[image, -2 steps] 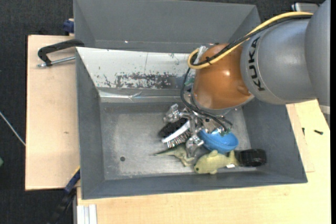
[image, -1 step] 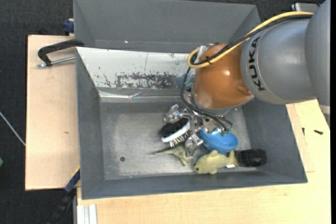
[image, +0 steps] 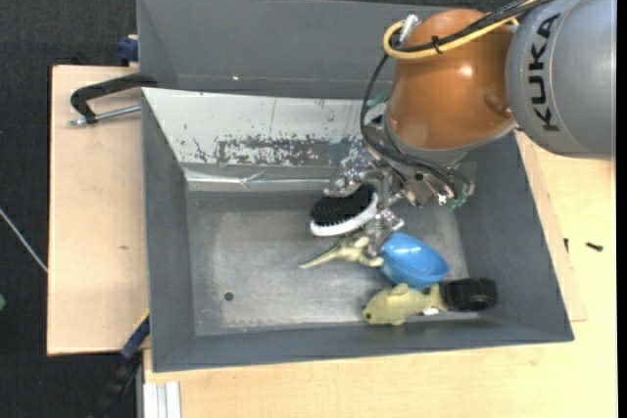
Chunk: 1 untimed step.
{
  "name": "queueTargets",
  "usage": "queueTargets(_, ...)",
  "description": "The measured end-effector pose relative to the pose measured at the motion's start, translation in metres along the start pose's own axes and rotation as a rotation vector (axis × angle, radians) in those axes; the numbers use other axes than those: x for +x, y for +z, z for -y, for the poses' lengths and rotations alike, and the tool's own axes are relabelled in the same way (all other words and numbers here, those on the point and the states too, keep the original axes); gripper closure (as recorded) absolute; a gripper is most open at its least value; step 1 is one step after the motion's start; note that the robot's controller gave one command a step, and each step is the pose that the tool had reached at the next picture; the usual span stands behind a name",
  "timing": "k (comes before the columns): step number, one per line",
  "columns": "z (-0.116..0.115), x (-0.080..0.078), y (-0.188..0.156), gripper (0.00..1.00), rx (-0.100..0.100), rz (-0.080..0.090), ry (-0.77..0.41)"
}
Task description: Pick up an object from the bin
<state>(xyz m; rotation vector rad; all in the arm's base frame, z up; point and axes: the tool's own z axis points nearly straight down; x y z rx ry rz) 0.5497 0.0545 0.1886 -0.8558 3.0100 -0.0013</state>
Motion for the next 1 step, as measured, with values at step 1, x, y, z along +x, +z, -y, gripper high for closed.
queueTargets(1, 0.0122, 0.0185, -0.0753, 1.00, -0.001, -0.003, -0.342)
